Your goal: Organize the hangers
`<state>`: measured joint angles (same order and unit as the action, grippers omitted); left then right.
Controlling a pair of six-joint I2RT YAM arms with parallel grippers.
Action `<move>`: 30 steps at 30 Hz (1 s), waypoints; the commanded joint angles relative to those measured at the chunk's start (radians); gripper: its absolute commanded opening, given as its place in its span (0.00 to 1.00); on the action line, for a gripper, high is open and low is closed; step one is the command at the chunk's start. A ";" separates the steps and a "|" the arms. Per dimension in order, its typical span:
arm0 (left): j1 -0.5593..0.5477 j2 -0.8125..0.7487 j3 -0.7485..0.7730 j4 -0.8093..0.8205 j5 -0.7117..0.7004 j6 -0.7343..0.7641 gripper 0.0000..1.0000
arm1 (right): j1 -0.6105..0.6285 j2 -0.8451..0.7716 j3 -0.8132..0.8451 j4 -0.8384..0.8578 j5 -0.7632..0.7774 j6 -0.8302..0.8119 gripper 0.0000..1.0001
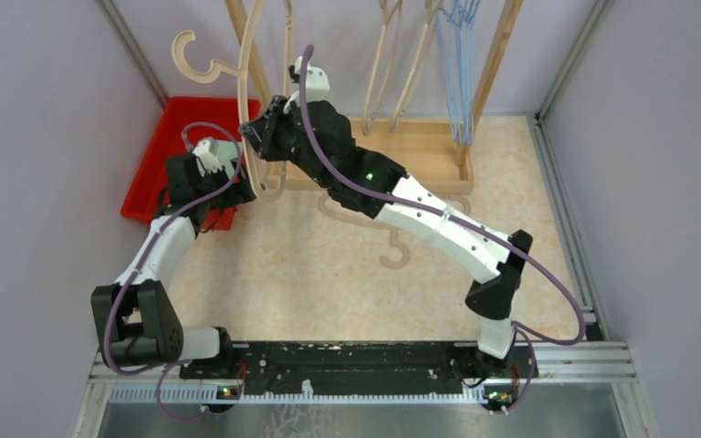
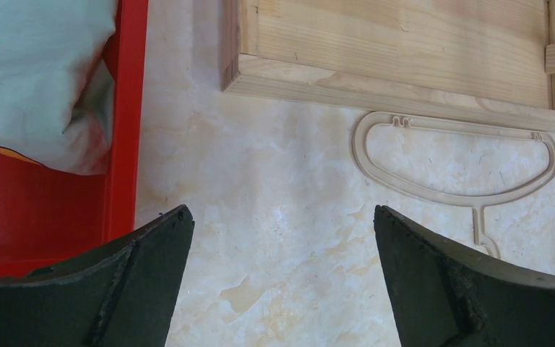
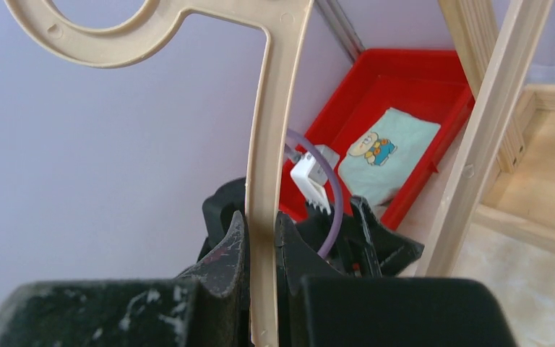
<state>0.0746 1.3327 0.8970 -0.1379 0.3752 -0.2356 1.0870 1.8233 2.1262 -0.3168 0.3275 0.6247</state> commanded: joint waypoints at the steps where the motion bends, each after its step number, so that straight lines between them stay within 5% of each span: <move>1: 0.002 -0.032 0.010 -0.004 0.023 0.003 1.00 | -0.041 0.048 0.107 0.133 0.024 0.008 0.00; 18: 0.001 -0.014 0.002 -0.002 0.031 0.008 1.00 | -0.205 0.170 0.258 0.254 0.006 0.151 0.00; 30: 0.001 0.004 -0.001 0.004 0.028 0.014 1.00 | -0.308 0.146 0.184 0.270 0.056 0.249 0.00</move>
<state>0.0746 1.3293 0.8967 -0.1432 0.3866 -0.2344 0.8009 2.0060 2.3123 -0.1150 0.3489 0.8268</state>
